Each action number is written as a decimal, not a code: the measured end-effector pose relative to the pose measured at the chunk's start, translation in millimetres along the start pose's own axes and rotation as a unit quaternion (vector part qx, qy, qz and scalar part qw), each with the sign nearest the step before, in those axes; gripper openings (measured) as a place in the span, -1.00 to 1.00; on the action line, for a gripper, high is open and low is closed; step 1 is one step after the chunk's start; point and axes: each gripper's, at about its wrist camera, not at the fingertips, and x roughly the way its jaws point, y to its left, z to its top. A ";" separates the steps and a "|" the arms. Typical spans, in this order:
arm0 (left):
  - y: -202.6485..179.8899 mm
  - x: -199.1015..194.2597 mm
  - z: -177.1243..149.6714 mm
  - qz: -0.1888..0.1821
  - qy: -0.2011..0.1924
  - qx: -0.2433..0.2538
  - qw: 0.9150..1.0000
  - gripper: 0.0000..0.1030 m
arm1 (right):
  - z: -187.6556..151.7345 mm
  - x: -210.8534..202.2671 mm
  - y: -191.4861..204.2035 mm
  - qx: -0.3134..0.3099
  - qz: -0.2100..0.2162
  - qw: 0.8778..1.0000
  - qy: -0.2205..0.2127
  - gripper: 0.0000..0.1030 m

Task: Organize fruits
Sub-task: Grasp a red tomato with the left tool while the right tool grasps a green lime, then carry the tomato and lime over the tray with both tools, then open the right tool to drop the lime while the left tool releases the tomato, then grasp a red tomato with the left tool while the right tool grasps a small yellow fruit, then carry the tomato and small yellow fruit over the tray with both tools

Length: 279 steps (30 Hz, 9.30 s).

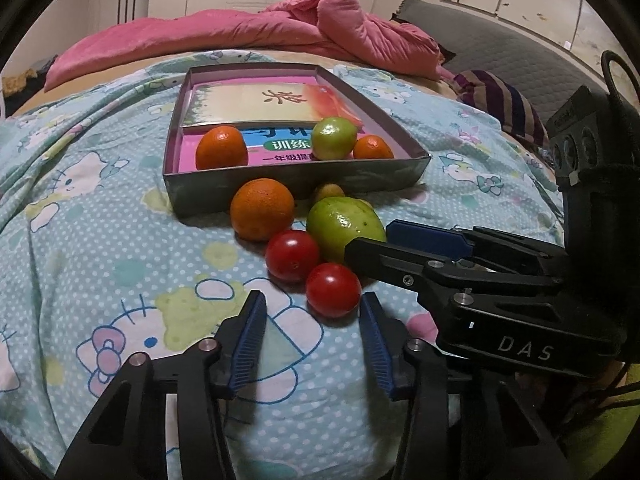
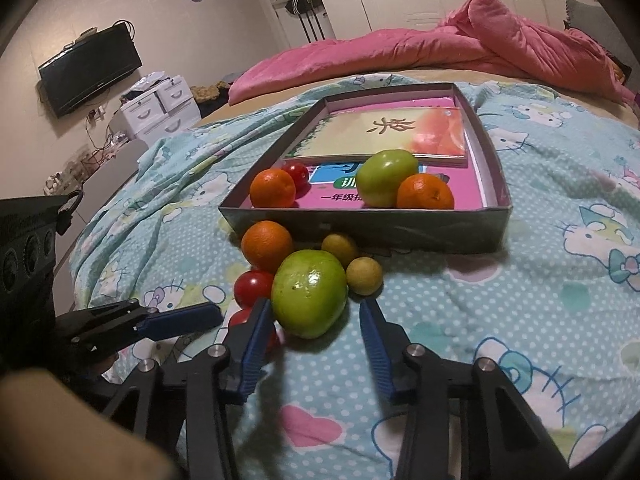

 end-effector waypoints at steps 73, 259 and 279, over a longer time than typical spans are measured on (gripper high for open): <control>19.0 -15.7 15.4 0.005 -0.041 -0.040 0.998 -0.44 | 11.5 -11.8 -14.4 0.033 0.024 0.998 -0.058 -0.13; 59.0 15.0 76.1 0.088 -0.081 -0.053 0.991 -0.38 | 40.2 2.1 -10.6 -0.058 -0.079 0.989 -0.109 -0.55; 57.9 27.2 78.3 0.076 -0.068 -0.050 0.994 -0.34 | 44.2 18.7 -3.1 -0.082 -0.116 0.985 -0.101 -0.55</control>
